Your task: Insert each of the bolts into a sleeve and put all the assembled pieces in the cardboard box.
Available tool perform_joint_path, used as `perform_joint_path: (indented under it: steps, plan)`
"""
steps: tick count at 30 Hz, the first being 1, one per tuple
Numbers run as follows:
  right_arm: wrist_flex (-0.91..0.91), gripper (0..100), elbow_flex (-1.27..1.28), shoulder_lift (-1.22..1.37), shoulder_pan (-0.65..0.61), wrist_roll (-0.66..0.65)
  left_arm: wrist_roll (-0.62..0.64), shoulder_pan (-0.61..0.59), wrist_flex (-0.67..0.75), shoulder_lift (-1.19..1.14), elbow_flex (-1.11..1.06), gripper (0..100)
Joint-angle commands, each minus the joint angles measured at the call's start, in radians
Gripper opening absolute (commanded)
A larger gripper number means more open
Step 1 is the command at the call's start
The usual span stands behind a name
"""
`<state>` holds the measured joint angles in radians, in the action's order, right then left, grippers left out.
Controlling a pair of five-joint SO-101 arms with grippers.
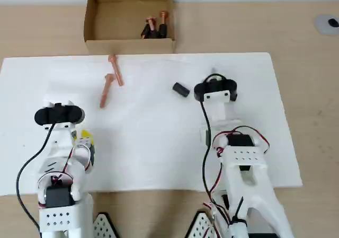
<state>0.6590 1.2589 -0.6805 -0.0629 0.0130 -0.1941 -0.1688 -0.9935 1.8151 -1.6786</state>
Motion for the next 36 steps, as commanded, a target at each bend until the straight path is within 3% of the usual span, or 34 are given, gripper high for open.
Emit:
perform_joint_path:
  steps: [1,4,11,18,25,36]
  plan:
    - [-0.012,1.2,-0.01,-0.025,-0.015,-0.044,-0.002,-0.012,0.017,0.01,0.0,6]
    - [0.06,1.2,-0.085,-0.019,-0.018,-0.215,-0.002,-0.012,0.017,0.01,0.0,6]
    - [0.612,1.2,-0.694,0.007,-0.027,-0.239,-0.002,-0.012,0.017,0.01,0.0,6]
    - [1.088,5.4,-1.19,0.323,-0.019,-0.4,-0.002,-0.012,0.017,0.01,0.0,6]
    - [1.129,17.6,-1.27,0.55,-0.016,-0.542,-0.002,-0.012,0.017,0.01,0.0,6]
    - [1.126,18.3,-1.518,0.928,0.134,-0.761,-0.002,0.069,0.046,0.01,-0.006,6]
